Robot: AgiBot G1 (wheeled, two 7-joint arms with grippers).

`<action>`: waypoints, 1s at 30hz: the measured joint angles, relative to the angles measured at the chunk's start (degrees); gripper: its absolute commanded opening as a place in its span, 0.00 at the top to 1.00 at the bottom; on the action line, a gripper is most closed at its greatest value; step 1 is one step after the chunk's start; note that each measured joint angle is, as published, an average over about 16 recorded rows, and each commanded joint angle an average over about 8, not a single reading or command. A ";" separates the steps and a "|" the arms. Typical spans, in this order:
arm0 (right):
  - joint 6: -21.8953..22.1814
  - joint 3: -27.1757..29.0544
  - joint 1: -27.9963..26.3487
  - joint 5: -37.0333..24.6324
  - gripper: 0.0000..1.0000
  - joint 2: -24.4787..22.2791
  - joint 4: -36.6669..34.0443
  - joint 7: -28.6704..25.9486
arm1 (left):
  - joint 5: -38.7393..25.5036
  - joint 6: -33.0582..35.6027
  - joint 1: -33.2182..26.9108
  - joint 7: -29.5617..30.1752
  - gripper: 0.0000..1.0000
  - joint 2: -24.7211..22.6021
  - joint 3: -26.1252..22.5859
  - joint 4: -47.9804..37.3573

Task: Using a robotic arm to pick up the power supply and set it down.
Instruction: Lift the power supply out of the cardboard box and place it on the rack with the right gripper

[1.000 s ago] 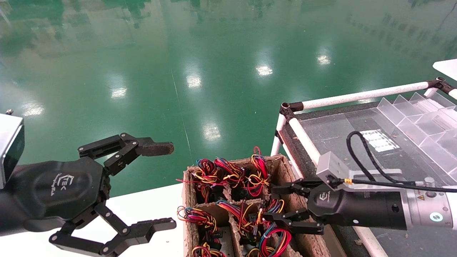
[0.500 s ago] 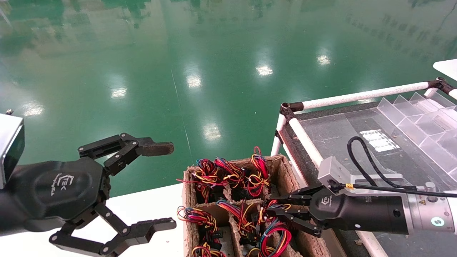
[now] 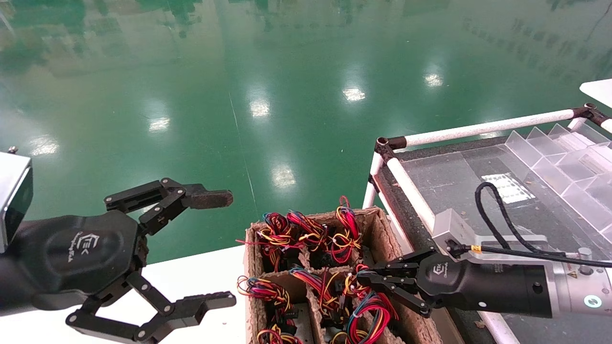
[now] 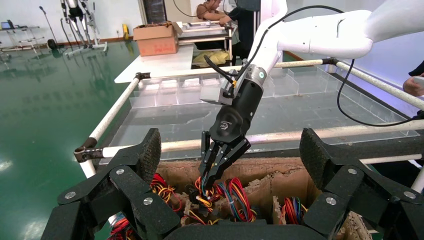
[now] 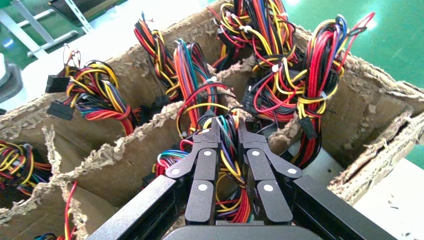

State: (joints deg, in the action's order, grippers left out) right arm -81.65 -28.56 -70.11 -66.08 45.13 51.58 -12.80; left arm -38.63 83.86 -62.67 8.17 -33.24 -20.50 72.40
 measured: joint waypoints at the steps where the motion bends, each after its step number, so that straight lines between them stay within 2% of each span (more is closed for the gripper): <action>1: -0.04 0.20 -0.09 0.30 1.00 -0.09 0.03 0.05 | 0.00 0.00 0.00 0.00 0.00 0.00 0.00 0.00; 16: -0.11 5.63 -3.63 7.54 1.00 -2.43 1.09 0.25 | 0.01 0.00 0.00 0.00 0.00 0.00 -0.01 0.00; 24: -0.45 9.05 -8.56 11.57 1.00 -3.39 -0.49 0.84 | 0.01 -0.01 0.00 -0.01 0.00 0.01 -0.01 0.00; 30: 0.05 10.42 -13.35 11.77 1.00 -3.54 -3.93 3.00 | 0.01 -0.01 0.00 -0.01 0.00 0.01 -0.02 0.00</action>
State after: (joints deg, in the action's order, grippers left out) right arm -81.60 -18.14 -83.46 -54.31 41.58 47.66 -9.79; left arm -38.62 83.85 -62.67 8.16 -33.24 -20.52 72.40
